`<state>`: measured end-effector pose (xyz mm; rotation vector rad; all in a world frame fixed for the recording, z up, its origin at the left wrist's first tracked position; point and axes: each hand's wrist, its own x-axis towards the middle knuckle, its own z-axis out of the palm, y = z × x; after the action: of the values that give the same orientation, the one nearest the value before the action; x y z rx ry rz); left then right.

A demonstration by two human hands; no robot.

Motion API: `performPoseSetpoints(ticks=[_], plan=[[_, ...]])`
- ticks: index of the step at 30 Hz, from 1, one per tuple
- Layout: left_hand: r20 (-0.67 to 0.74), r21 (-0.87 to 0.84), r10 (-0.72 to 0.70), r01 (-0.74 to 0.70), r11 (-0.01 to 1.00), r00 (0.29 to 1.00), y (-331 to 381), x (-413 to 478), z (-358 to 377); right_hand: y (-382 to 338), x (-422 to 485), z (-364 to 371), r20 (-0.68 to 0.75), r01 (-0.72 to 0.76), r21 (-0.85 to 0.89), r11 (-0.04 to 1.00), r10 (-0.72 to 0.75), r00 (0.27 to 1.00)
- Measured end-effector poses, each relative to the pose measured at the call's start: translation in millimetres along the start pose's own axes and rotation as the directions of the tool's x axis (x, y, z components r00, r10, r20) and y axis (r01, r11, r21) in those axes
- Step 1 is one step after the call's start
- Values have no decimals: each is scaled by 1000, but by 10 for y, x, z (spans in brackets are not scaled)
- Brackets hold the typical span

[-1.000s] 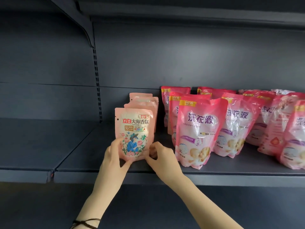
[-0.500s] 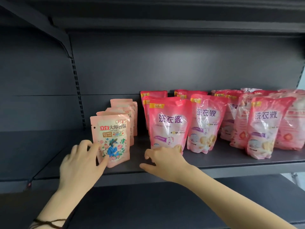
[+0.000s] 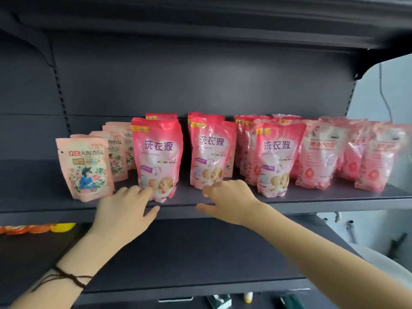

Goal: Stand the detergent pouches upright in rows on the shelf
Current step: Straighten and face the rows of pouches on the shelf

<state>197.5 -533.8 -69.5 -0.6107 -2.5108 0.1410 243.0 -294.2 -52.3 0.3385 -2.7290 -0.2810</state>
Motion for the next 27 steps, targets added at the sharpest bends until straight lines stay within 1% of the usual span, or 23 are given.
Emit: performPoseSetpoints(ticks=[2,6,8,11,14,17,21,25,27], plan=[[-17,-59,72,-72,996,997,453,67,-70,318,-310,-30,13,-38,-38,999,39,999],[-57,-68,195,-199,978,979,1310,259,-158,868,-891,-83,0,-154,-70,986,155,988],[-68,-107,241,-247,963,968,1700,361,-181,1123,-1153,-88,0,-192,-84,978,193,981],[-102,-120,300,-312,943,948,2233,523,-186,1519,-1468,-75,22,-239,-103,966,242,970],[-129,-176,335,-354,918,933,2647,705,-148,1926,-1651,-61,0,-327,-102,939,329,944],[-158,-254,320,-352,901,934,2953,900,-116,2283,-1725,-22,-22,-378,-85,922,377,926],[-202,-376,266,-325,868,943,3328,1181,-92,2690,-1716,62,-34,-412,-91,907,411,911],[-241,-568,139,-255,782,961,3675,1448,-93,3018,-1672,184,-83,-502,99,859,510,856],[-249,-667,69,-222,711,966,3858,1532,-100,3159,-1654,261,-104,-523,201,829,549,830]])
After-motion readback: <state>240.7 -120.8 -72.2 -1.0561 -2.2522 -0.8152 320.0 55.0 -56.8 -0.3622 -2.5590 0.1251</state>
